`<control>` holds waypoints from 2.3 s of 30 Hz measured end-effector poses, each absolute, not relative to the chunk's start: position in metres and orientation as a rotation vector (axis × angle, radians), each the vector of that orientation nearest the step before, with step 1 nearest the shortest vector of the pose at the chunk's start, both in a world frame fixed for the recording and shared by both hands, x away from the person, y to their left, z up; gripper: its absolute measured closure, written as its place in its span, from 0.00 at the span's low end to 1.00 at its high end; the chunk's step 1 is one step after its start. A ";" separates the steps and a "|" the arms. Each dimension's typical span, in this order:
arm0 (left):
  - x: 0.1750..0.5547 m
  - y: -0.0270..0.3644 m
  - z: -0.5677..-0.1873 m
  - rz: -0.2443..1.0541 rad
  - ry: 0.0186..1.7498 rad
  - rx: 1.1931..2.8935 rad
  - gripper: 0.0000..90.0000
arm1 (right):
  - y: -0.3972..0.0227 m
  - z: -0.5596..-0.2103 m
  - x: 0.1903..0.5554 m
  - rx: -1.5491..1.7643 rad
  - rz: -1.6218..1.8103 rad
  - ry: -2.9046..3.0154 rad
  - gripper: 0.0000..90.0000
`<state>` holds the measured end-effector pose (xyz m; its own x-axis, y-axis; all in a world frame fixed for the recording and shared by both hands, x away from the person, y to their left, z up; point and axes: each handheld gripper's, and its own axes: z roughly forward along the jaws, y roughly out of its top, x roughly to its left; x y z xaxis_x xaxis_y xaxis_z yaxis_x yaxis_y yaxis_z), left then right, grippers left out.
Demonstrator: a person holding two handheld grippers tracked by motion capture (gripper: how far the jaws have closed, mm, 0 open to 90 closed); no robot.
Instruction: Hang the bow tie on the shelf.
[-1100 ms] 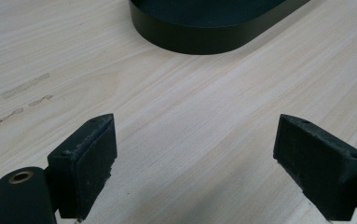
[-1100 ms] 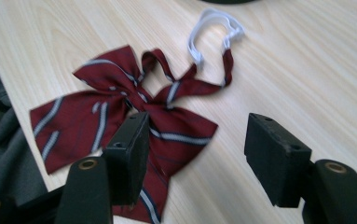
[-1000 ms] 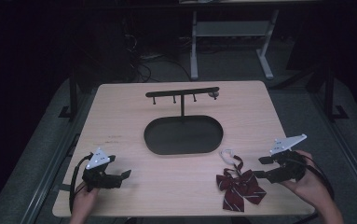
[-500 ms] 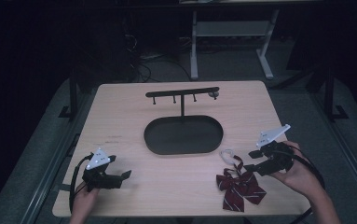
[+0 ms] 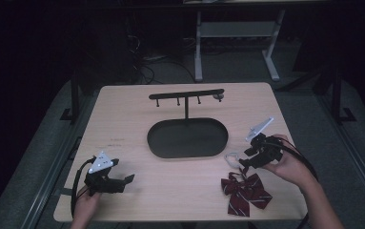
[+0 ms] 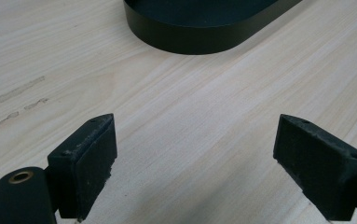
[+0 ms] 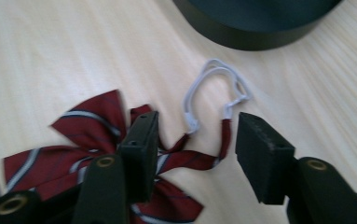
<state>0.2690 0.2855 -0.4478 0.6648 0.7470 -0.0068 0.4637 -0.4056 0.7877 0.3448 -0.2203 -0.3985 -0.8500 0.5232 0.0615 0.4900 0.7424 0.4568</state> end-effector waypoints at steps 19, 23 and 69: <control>0.269 0.285 -0.448 0.447 0.918 2.077 0.14 | -0.214 -0.433 0.378 0.913 0.591 2.943 0.70; 0.269 0.285 -0.449 0.443 0.922 2.076 0.15 | -0.213 -0.436 0.379 0.918 0.556 2.951 0.73; 0.269 0.286 -0.448 0.447 0.914 2.083 0.14 | -0.212 -0.402 0.367 0.866 0.648 2.947 0.97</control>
<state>0.2688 0.2864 -0.4483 0.6764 0.7365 0.0016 0.4541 -0.4188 0.7864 0.3674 -0.2116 -0.4024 -0.8478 0.5185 0.1115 0.5175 0.7626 0.3881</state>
